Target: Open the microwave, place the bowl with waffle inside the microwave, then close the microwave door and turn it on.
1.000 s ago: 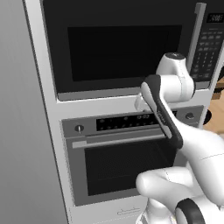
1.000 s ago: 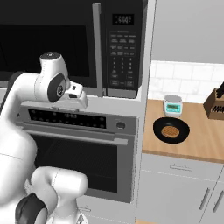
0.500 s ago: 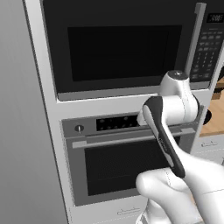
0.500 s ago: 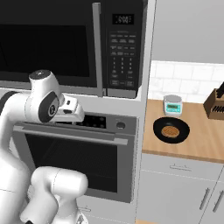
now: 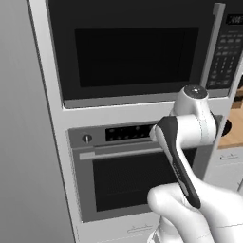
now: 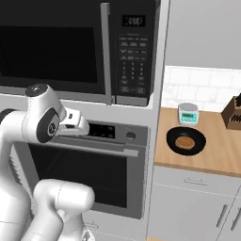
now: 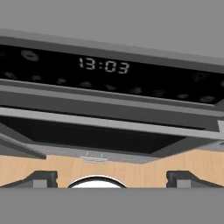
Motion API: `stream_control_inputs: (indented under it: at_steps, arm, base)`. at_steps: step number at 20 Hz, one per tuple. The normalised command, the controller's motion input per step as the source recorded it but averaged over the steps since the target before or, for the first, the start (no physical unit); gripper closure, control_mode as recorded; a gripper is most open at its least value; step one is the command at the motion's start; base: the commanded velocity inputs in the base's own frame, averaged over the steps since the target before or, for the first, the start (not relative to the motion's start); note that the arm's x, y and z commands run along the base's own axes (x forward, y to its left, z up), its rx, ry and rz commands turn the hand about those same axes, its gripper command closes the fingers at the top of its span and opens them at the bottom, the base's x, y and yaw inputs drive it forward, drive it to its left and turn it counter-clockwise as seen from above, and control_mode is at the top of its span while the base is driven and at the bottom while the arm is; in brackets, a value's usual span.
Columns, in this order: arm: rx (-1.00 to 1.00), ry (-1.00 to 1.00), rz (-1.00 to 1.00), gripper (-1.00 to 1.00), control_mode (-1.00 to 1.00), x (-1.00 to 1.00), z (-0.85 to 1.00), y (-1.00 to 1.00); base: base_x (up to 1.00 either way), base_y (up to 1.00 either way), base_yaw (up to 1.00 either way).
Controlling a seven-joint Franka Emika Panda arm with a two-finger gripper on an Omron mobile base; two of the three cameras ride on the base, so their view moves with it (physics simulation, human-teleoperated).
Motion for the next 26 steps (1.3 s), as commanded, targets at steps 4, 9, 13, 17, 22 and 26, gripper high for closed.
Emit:
stream_control_inputs:
  at_steps: [4, 9, 13, 17, 22, 26]
  arm:
    - [0.0, 0.0, 0.0, -1.0, 1.0, 0.0, 0.0, 0.0]
    - [0.0, 0.0, 0.0, -1.0, 1.0, 0.0, 0.0, 0.0]
    - [0.0, 0.0, 0.0, -1.0, 1.0, 0.0, 0.0, 0.0]
    - [0.0, 0.0, 0.0, -1.0, 1.0, 0.0, 0.0, 0.0]
    - [0.0, 0.0, 0.0, -1.0, 1.0, 0.0, 0.0, 0.0]
    - [0.0, 0.0, 0.0, -1.0, 1.0, 0.0, 0.0, 0.0]
  base:
    - [0.0, -0.36, 0.17]
    - [-0.04, -0.48, 0.17]
    - [-0.03, -0.48, 0.14]
    - [-0.03, -0.46, 0.12]
    - [-0.07, -0.49, 0.11]
    - [-0.08, -0.55, 0.11]
